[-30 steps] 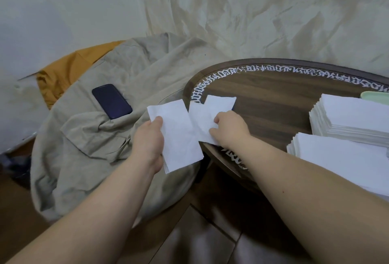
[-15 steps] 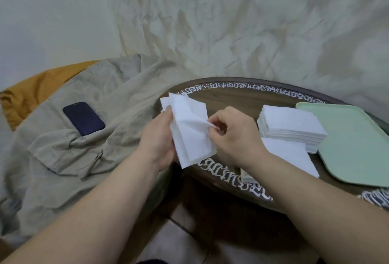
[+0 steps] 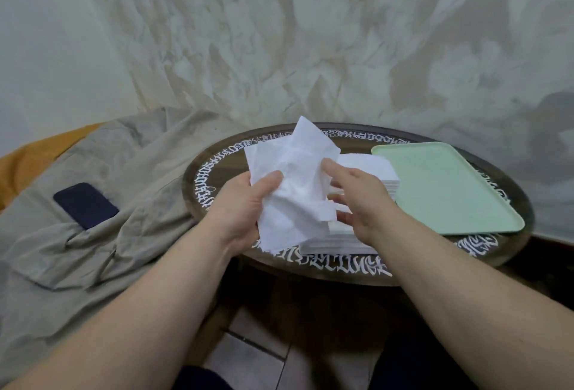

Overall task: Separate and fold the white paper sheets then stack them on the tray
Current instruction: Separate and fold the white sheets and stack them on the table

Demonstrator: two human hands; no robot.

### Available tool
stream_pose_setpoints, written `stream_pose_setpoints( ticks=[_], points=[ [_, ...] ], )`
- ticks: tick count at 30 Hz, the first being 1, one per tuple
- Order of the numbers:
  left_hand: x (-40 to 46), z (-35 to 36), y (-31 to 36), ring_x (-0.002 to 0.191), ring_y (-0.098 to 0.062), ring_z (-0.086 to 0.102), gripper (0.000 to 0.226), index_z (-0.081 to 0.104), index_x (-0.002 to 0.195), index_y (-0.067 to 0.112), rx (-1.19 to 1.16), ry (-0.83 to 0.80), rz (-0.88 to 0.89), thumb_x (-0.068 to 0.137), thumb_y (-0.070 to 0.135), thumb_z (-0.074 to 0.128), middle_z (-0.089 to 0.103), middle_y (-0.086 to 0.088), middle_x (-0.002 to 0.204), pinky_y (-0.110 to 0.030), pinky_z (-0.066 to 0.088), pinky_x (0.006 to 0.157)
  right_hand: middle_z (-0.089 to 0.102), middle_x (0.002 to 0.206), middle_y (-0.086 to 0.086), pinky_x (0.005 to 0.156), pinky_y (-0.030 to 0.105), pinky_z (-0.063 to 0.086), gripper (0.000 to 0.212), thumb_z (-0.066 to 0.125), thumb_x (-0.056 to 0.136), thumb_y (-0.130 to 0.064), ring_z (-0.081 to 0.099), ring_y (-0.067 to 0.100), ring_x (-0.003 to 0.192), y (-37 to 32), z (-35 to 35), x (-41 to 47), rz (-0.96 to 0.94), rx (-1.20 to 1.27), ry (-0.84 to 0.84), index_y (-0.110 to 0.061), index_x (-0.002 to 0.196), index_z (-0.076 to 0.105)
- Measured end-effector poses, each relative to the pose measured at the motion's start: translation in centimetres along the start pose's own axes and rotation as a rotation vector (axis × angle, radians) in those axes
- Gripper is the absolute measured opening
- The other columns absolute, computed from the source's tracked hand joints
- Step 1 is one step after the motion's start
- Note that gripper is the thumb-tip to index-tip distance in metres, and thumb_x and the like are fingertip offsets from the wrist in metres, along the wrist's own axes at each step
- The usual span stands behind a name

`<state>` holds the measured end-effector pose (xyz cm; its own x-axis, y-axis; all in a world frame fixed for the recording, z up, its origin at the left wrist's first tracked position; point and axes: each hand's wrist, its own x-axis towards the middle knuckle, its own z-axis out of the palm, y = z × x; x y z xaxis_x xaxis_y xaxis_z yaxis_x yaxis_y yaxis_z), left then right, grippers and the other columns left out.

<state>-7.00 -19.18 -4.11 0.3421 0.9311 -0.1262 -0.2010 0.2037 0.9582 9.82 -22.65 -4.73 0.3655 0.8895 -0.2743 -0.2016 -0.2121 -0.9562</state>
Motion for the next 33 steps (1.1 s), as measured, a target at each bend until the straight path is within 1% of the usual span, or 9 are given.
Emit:
stream_pose_setpoints(
  ticks=[3,5,7,10,12,14,18,26,33],
  points=[
    [-0.2,0.9,0.2,0.088,-0.025,0.071,0.017,0.065,0.107,0.007,-0.015,-0.013,-0.011,0.099,0.017,0.053,0.074,-0.012,0.101,-0.04,0.058,0.079,0.072,0.083,-0.003,0.057,0.024,0.05,0.002,0.065,0.09,-0.017,0.066,0.014,0.075,-0.5,-0.8,-0.1,-0.029,0.144,-0.077,-0.016,0.091,0.067],
    [-0.1,1.3,0.2,0.086,-0.022,0.073,0.022,0.066,0.106,0.009,-0.041,0.0,-0.012,0.102,0.023,0.049,0.076,-0.008,0.098,-0.036,0.059,0.075,0.072,0.086,0.001,0.054,0.022,0.051,0.009,0.062,0.091,-0.007,0.066,0.016,0.074,-0.7,-1.3,0.4,-0.127,0.177,0.016,-0.013,0.088,0.067],
    [0.0,1.5,0.2,0.08,-0.018,0.073,0.025,0.066,0.102,0.01,-0.024,0.034,-0.002,0.103,0.025,0.046,0.077,-0.004,0.092,-0.032,0.06,0.067,0.071,0.088,0.005,0.063,0.031,0.055,0.012,0.061,0.088,-0.004,0.066,0.023,0.079,-1.2,-2.1,1.0,-0.235,0.213,0.157,-0.013,0.083,0.066],
    [0.2,1.5,0.3,0.078,-0.019,0.072,0.024,0.067,0.097,0.014,0.026,0.129,0.022,0.103,0.029,0.048,0.076,-0.002,0.087,-0.035,0.058,0.07,0.066,0.08,0.004,0.065,0.036,0.047,0.007,0.059,0.077,-0.013,0.059,0.022,0.075,-3.0,-4.0,0.9,-0.396,0.191,0.314,-0.015,0.073,0.064],
    [0.5,1.4,0.2,0.081,-0.022,0.072,0.024,0.067,0.097,0.015,0.035,0.171,0.02,0.102,0.03,0.05,0.076,-0.003,0.09,-0.038,0.057,0.076,0.067,0.082,0.003,0.064,0.034,0.049,0.012,0.056,0.082,-0.008,0.061,0.02,0.072,-4.4,-5.0,0.2,-0.371,0.251,0.204,-0.016,0.078,0.064],
    [0.6,1.8,0.2,0.087,-0.024,0.072,0.024,0.067,0.1,0.014,0.022,0.167,0.008,0.103,0.031,0.049,0.076,-0.006,0.097,-0.041,0.057,0.079,0.07,0.082,0.005,0.063,0.034,0.055,0.018,0.053,0.088,0.004,0.066,0.02,0.07,-5.4,-5.1,-0.9,-0.284,0.319,-0.019,-0.01,0.086,0.064],
    [0.4,3.6,-0.1,0.088,-0.024,0.073,0.027,0.065,0.108,0.011,0.011,0.097,0.003,0.104,0.029,0.045,0.076,-0.009,0.1,-0.042,0.058,0.08,0.073,0.083,0.011,0.067,0.037,0.059,0.013,0.057,0.087,0.007,0.07,0.022,0.07,-4.3,-3.3,-2.1,-0.141,0.208,-0.283,-0.001,0.094,0.065],
    [-0.5,3.7,-0.4,0.115,-0.029,0.065,0.048,0.063,0.126,0.006,-0.196,-0.041,-0.134,0.102,0.042,0.041,0.068,-0.015,0.123,-0.045,0.049,0.1,0.073,0.089,0.009,0.07,0.034,0.056,0.009,0.065,0.085,0.002,0.07,0.021,0.078,-1.2,-1.3,-1.3,-0.181,0.025,-0.202,-0.005,0.091,0.068],
    [-0.3,2.8,-0.6,0.1,-0.027,0.071,0.033,0.068,0.115,0.007,-0.109,-0.023,-0.191,0.1,0.028,0.049,0.073,-0.013,0.112,-0.04,0.057,0.083,0.075,0.093,0.009,0.068,0.036,0.057,0.019,0.072,0.08,-0.003,0.072,0.025,0.083,-0.6,-1.3,-0.6,-0.146,0.016,-0.115,-0.006,0.098,0.069]
  ],
)
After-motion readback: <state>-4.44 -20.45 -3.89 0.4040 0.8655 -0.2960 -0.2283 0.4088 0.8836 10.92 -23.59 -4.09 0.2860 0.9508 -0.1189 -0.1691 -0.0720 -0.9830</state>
